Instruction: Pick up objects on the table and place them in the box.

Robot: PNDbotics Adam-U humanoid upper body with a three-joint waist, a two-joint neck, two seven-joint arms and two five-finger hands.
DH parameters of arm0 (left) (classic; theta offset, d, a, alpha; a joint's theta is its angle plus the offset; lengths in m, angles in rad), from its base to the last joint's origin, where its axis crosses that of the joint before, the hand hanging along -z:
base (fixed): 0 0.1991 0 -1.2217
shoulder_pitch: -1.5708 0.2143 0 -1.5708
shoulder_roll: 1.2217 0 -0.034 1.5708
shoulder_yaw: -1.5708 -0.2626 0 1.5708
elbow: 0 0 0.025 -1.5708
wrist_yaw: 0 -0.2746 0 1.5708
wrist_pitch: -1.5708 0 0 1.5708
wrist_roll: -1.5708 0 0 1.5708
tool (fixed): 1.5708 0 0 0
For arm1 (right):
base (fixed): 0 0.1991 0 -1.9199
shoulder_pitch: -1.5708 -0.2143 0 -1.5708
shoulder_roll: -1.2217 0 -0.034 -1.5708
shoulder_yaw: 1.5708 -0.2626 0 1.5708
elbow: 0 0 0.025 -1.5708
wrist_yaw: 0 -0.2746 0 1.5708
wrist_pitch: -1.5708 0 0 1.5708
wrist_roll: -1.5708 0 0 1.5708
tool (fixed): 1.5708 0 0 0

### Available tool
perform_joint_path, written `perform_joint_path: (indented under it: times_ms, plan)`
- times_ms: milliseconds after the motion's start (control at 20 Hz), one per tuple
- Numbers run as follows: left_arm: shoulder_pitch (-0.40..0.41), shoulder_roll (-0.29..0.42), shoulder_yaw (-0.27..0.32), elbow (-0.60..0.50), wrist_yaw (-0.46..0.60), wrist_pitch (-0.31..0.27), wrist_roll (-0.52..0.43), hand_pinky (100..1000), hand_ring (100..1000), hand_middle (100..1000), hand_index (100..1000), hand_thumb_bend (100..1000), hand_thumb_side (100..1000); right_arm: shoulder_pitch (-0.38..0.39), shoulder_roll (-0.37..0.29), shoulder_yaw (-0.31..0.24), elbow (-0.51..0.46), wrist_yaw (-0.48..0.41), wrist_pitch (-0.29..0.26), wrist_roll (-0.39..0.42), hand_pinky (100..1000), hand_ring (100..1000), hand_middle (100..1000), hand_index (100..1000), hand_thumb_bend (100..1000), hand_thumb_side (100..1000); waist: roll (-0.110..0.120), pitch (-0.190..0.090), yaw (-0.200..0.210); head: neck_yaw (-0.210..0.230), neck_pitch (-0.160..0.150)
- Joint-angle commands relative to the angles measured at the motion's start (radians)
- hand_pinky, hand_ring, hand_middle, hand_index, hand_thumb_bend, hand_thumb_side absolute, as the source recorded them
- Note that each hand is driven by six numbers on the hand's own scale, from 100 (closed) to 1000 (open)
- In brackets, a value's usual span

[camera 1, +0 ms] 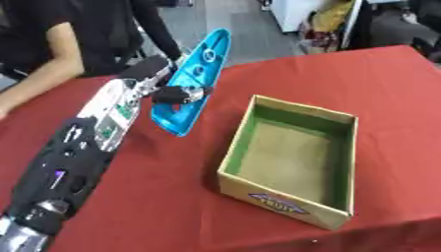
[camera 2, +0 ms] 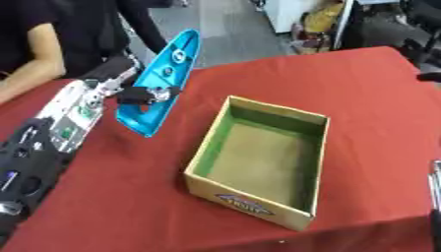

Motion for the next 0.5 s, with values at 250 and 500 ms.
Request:
perform_joint_path:
  times_ms: [250,500]
  plan:
    - [-0.127,-0.049,-0.075,-0.025,-0.025,-0.067,-0.048,100,100,100,100,453,794,-0.016,-0.004,-0.002,-0.015,0.001,-0.001,0.004,602,813,849,995,457,975,-0.001,-0.009,-0.008,0.029,-0.001]
    - [-0.145,-0.071,-0.087,-0.025,-0.025,-0.081,-0.059,100,100,100,100,453,794,-0.02,0.002,-0.003,-0.02,0.001,0.0,0.003,603,812,848,994,456,975,0.002,-0.01,-0.01,0.024,-0.001]
